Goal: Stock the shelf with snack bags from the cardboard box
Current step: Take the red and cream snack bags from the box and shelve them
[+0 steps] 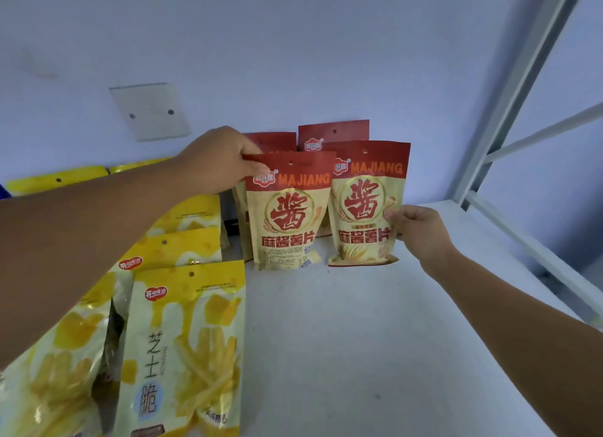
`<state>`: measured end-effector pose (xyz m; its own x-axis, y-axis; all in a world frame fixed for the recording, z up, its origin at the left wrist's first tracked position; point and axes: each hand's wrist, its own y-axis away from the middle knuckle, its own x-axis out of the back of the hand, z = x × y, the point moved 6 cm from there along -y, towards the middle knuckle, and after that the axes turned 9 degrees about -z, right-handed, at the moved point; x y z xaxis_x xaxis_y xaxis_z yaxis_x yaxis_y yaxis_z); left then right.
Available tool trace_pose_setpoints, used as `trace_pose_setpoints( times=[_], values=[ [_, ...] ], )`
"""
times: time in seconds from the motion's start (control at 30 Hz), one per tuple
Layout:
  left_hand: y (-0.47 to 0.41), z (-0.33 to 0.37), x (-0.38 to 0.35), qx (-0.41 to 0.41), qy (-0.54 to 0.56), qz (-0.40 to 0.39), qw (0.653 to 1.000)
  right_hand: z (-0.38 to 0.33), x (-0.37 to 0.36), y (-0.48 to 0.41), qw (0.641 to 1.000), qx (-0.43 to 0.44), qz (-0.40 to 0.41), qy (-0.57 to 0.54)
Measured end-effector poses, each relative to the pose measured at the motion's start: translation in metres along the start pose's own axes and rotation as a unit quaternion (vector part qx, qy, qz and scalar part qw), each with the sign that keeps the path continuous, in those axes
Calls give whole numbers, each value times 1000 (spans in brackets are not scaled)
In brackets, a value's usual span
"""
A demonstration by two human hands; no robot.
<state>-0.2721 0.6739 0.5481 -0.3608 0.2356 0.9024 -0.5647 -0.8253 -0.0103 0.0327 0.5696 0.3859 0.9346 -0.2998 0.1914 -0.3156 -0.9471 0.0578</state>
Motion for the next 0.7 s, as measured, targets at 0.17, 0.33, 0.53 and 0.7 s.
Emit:
trace_pose_setpoints(
  times=[0.17, 0.33, 0.53, 0.7],
  values=[
    [-26, -28, -4, 54, -22, 12, 998, 9, -20, -40, 999, 4, -47, 15],
    [-35, -45, 4, 77, -63, 14, 995, 12, -42, -61, 997, -4, -74, 4],
    [-36, -52, 5, 113, -76, 1, 991, 13, -42, -55, 998, -26, -50, 21],
    [-30, -31, 11, 79, -129, 84, 985, 8, -33, -50, 997, -25, -6, 76]
  ],
)
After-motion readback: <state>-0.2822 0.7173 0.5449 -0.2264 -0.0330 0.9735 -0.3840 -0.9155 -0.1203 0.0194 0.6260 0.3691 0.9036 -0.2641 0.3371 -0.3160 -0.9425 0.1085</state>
